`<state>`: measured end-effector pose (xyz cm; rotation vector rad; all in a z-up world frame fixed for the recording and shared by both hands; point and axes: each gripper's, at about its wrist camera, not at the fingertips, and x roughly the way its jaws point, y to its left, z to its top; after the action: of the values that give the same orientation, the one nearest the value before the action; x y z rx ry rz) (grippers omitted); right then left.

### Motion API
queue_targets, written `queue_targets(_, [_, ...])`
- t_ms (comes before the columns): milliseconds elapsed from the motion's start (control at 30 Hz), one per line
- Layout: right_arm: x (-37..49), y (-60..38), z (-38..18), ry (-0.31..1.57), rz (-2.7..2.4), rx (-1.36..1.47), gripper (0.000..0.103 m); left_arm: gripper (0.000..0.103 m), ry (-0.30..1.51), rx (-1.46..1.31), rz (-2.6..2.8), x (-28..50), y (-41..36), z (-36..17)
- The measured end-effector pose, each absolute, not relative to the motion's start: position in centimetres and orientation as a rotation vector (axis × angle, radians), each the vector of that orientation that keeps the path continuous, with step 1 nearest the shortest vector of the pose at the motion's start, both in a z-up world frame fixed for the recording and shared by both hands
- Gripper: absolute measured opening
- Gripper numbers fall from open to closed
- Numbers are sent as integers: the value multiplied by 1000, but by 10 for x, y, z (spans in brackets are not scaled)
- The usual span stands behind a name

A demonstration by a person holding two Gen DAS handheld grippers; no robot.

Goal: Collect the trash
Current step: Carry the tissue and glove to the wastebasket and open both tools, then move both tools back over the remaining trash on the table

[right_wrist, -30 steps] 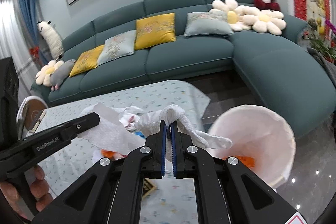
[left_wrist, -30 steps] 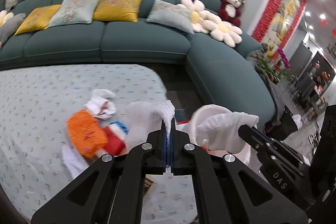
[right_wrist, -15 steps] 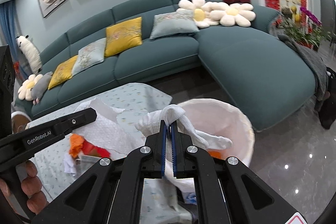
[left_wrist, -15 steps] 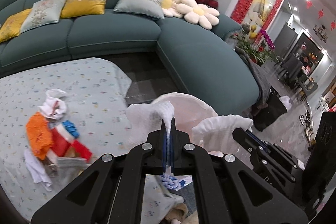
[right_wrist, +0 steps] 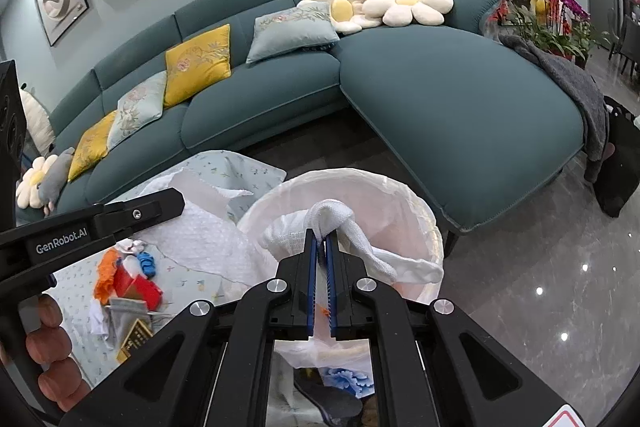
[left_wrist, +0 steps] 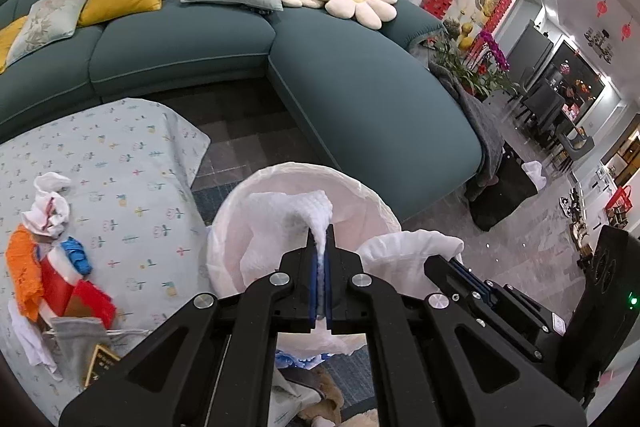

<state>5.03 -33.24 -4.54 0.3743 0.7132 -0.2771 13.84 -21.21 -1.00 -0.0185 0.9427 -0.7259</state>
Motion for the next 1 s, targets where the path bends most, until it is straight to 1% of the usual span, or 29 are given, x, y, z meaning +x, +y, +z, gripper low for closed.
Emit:
queue_targets(67, [54, -333, -48, 722, -276, 376, 7, 3, 939, -22, -717, 140, -214, -12])
queue_targets(100, [55, -334, -49, 725, -276, 376, 8, 6, 929, -23, -706, 140, -214, -12])
queue_targets(167, [55, -334, -50, 719, -278, 378, 11, 20, 933, -22, -699, 141, -214, -14])
queue_targets(233, [55, -334, -51, 719, -280, 375, 11, 29, 930, -24, -683, 142, -213, -15])
queue_targets(267, [56, -333, -51, 721, -281, 373, 11, 32, 928, -25, -678, 142, -212, -15])
queue_targets(333, [56, -332, -51, 722, -283, 370, 12, 32, 933, -32, -671, 142, -207, -16])
queue_targets(400, [54, -331, -50, 719, -285, 369, 16, 36, 933, -37, -662, 143, -203, -15])
queue_targets(467, [54, -329, -48, 715, -291, 367, 23, 44, 930, -43, -650, 143, -198, -14])
queue_targets(533, [52, -325, -46, 711, -294, 365, 26, 46, 924, -55, -640, 143, -192, -12])
queue_targets(700, [50, -314, -39, 707, -284, 357, 29, 47, 917, -72, -613, 142, -174, -6])
queue_targets(733, [49, -310, -37, 704, -280, 353, 31, 49, 913, -76, -607, 141, -169, -5])
queue_targets(767, [49, -307, -35, 702, -278, 349, 33, 53, 909, -81, -599, 140, -164, -4])
queue_targets(833, [49, -299, -31, 698, -266, 341, 34, 56, 898, -94, -575, 138, -153, -1])
queue_targets(1000, [50, -277, -23, 696, -238, 319, 35, 56, 893, -121, -526, 134, -120, 1])
